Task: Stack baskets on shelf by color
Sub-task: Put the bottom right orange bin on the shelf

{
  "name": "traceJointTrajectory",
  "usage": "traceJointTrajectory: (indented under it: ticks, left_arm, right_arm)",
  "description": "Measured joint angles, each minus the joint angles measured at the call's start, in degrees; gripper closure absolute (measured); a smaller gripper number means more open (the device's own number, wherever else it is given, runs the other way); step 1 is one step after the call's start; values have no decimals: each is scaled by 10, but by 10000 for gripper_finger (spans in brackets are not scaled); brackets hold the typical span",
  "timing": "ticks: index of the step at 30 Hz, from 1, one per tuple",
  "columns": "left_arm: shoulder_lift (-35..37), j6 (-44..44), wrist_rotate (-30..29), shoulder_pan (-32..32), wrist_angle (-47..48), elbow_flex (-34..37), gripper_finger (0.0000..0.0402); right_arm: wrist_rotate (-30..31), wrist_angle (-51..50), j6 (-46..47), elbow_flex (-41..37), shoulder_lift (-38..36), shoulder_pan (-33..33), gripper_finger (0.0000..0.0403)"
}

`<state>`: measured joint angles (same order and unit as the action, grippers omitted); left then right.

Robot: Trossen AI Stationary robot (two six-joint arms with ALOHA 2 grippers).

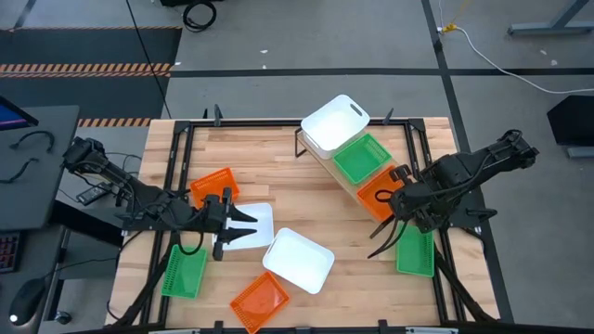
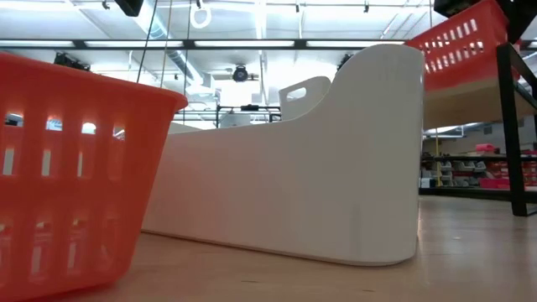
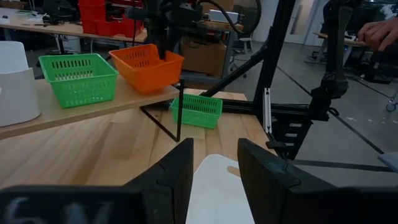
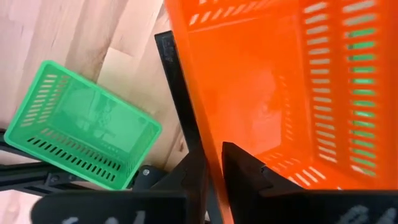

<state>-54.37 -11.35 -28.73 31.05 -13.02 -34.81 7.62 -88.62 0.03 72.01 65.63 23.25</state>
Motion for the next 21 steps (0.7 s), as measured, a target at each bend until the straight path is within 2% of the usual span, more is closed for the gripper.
traceJointTrajectory:
  ticks: [12,21]
  left_arm:
    - [0,0,0,0,0,0,269]
    - [0,0,0,0,0,0,269]
  right_arm:
    - [11,-4,1,0,0,0,298]
    - [9,-14,-1,-1,0,0,297]
